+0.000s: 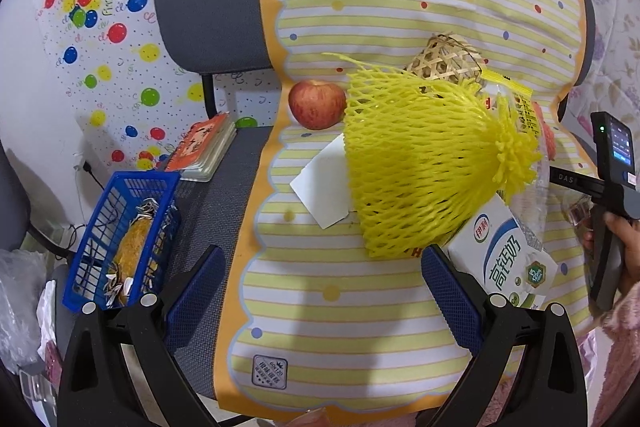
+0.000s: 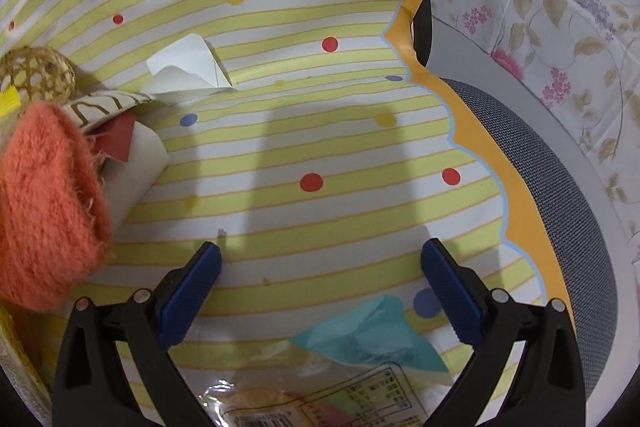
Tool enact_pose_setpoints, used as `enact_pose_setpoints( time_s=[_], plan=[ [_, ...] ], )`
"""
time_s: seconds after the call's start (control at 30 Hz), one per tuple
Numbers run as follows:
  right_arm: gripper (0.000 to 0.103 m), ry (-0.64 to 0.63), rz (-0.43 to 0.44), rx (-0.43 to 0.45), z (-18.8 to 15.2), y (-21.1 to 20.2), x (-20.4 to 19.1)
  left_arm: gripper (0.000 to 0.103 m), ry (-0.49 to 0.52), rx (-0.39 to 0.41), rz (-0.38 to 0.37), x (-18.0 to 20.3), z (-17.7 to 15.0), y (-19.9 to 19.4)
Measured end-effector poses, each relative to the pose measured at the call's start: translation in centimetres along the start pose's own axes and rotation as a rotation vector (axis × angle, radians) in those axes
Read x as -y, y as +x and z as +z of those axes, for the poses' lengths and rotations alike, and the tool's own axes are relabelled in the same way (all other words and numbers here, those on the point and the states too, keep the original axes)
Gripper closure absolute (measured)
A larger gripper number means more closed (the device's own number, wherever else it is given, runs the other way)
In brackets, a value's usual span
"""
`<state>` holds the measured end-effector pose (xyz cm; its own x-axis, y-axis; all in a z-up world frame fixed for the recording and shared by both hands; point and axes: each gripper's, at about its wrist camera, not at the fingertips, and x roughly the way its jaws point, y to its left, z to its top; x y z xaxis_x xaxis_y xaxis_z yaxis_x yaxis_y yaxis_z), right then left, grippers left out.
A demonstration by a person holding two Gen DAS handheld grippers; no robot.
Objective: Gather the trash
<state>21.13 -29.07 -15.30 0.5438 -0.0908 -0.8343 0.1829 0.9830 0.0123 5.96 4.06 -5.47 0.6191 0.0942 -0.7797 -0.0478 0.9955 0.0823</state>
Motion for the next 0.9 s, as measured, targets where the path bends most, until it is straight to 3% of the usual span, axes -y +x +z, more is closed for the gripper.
enact_pose_setpoints(
  time_s=[0.9],
  plan=[
    [0.005, 0.006, 0.001, -0.002, 0.4, 0.4, -0.2, 0.006, 0.003, -0.003, -0.002, 1.0, 0.5, -0.3]
  ],
)
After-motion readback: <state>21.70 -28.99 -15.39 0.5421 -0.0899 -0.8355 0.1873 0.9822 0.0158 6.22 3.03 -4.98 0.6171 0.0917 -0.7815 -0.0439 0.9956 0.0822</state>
